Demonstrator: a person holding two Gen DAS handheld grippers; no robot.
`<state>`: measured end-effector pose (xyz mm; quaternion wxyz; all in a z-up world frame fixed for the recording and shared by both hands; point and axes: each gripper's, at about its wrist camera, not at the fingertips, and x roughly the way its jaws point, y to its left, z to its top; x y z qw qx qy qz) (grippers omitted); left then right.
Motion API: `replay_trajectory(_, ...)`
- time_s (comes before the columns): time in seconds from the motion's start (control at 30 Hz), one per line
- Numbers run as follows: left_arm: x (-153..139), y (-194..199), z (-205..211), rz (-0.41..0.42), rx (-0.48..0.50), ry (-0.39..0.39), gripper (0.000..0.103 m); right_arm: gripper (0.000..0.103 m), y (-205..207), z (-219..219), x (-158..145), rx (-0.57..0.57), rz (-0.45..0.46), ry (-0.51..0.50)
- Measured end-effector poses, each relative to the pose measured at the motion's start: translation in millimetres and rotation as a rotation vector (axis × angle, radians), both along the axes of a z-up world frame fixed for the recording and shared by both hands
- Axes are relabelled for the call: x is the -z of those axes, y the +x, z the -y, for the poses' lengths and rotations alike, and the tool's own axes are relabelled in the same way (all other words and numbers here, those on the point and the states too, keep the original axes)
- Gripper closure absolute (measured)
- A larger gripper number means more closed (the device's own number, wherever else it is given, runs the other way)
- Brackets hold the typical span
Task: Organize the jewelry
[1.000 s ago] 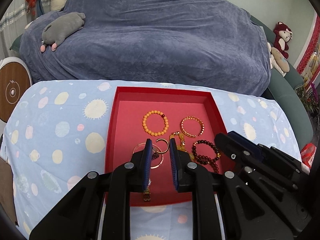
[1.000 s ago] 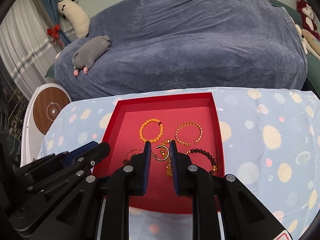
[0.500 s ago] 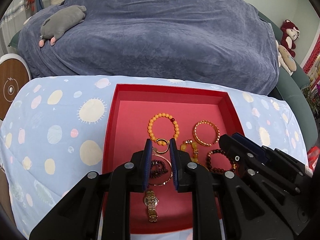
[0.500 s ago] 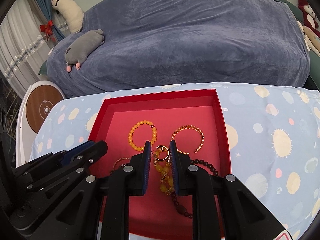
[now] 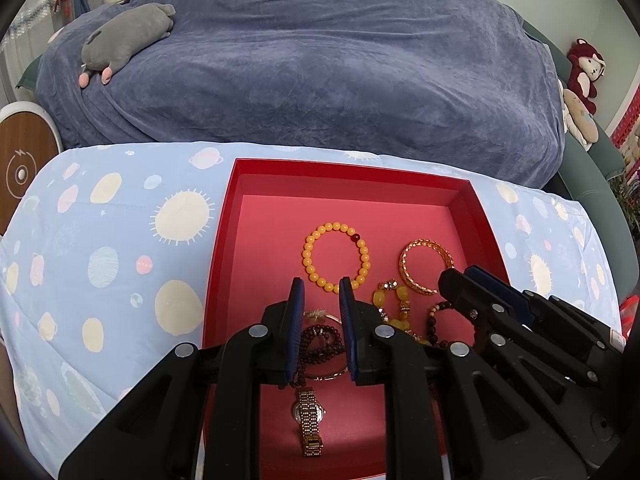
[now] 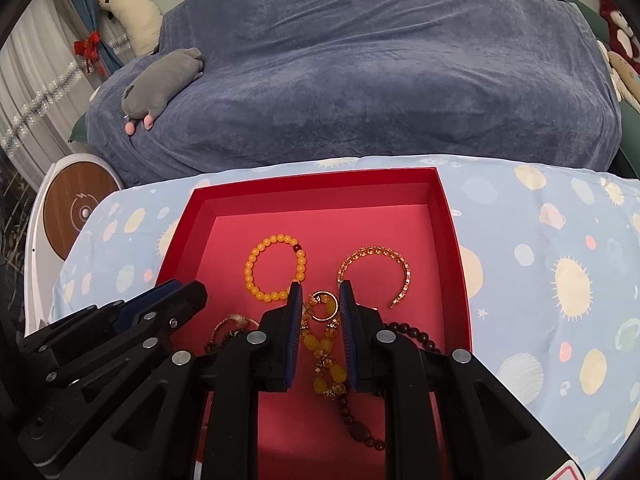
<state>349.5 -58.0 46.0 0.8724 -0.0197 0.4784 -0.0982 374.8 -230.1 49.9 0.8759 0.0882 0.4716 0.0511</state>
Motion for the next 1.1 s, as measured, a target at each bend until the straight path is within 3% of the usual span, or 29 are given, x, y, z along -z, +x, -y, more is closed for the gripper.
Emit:
replay_trajectory(0.7, -6.7, -6.4, -4.4, 0.007, -0.013, 0.015, 0.085, 0.081, -2.8, -3.0, -3.2, 0.002, -0.002, -0.005)
replay_trajectory(1.1, -16.9, -44.4, -10.7, 0.012, -0.016, 0.012, 0.085, 0.058, -52.6, -3.7, -18.0, -0.012, 0.018, -0.03)
